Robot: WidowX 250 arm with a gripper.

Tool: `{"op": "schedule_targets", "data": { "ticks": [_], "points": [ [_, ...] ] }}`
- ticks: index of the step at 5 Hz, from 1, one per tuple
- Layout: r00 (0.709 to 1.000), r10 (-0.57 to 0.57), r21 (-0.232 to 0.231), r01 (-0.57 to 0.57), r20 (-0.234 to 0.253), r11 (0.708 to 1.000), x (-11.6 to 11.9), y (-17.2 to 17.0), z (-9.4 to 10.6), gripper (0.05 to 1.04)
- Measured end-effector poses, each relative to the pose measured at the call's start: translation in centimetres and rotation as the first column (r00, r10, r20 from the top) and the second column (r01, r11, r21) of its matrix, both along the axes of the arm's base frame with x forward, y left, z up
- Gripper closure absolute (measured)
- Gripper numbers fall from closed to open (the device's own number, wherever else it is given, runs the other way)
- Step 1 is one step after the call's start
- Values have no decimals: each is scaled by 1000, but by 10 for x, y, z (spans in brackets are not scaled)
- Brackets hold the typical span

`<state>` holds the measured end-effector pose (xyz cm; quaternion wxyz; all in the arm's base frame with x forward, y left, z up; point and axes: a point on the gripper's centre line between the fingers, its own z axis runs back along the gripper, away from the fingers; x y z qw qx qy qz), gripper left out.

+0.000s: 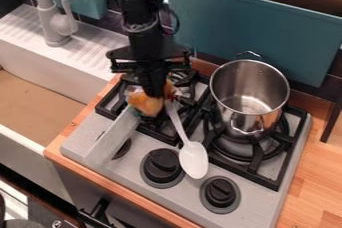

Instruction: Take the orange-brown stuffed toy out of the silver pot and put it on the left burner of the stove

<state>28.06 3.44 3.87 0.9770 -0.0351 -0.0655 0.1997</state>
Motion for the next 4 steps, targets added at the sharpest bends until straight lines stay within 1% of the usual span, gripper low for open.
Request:
{"op": "schedule_targets", "data": {
  "ticks": [1, 2, 3, 4],
  "points": [
    [1000, 7, 8, -7, 10, 1000, 2, -1, 0, 1011],
    [1000, 8, 12, -8, 8, 1000, 1, -4, -1, 865],
    [999, 29, -13, -30, -23, 999, 1, -4, 4, 617],
    [999, 28, -24, -29, -40, 999, 1, -3, 8, 314]
  ]
}}
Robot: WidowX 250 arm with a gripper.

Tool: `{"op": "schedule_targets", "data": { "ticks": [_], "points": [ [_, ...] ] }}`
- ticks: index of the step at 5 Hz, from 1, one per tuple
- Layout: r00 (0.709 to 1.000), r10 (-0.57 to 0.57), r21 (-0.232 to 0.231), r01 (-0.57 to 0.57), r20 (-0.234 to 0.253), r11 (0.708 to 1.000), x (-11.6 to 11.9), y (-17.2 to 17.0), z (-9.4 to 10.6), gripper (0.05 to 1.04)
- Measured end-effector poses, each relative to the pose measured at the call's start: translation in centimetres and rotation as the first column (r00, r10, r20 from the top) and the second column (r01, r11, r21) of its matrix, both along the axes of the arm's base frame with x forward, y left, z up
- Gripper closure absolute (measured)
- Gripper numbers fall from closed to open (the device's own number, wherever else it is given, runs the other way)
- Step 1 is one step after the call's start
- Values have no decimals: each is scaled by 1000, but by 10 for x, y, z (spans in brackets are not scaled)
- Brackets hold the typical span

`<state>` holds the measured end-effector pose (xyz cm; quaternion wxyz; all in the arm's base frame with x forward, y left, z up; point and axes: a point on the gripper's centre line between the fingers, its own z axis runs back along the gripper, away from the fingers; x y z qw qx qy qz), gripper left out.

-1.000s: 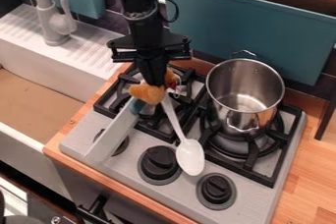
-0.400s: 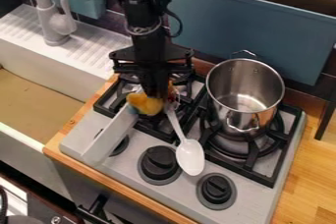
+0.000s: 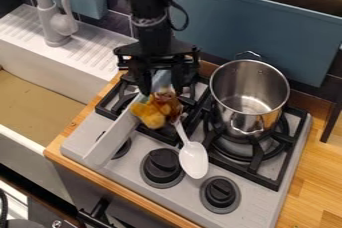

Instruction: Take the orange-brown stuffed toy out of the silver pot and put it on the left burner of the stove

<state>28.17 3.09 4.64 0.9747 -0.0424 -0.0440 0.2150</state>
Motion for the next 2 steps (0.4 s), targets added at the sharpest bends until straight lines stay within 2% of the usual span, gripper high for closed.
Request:
{"op": "schedule_targets", "data": {
  "ticks": [1, 2],
  "points": [
    [1000, 8, -18, -8, -10, 1000, 1, 1, 4, 91],
    [1000, 18, -39, -19, -18, 999, 3, 3, 11, 84]
  ]
}}
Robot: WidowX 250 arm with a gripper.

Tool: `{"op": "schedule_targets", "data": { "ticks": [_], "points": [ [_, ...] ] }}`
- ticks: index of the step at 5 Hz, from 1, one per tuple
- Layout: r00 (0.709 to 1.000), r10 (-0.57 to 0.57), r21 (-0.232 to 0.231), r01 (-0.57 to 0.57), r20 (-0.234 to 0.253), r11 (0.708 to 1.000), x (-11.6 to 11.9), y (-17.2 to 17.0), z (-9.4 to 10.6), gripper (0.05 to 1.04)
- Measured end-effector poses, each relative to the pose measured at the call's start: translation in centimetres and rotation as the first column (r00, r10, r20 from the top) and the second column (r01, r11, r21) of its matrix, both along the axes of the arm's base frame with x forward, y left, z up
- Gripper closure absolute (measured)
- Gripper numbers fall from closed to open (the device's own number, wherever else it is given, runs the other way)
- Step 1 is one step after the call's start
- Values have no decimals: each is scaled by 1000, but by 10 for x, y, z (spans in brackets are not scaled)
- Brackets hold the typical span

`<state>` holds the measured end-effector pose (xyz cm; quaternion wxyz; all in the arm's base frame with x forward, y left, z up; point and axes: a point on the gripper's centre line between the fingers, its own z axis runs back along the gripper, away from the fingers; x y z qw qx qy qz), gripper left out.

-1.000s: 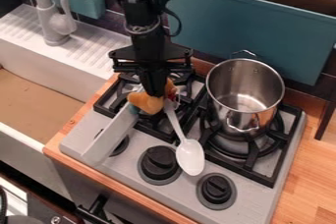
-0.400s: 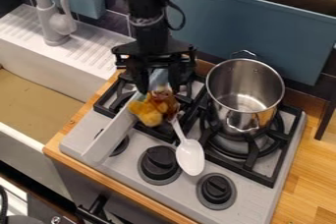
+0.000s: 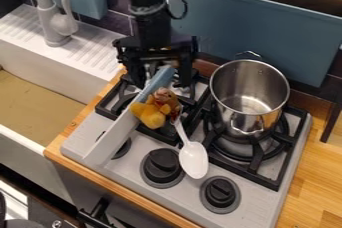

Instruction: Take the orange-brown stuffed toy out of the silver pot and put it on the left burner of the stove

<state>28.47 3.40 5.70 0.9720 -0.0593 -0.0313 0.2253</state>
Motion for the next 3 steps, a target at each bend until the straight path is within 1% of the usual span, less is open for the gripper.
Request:
{"op": "schedule_targets", "data": {
  "ticks": [1, 2, 3],
  "points": [
    [999, 34, 22, -34, -5, 999, 9, 6, 15, 84],
    [1000, 10, 21, -10, -7, 1000, 15, 7, 28, 84],
    [1000, -27, 1, 27, -4, 1000, 15, 8, 46, 84]
  ]
}}
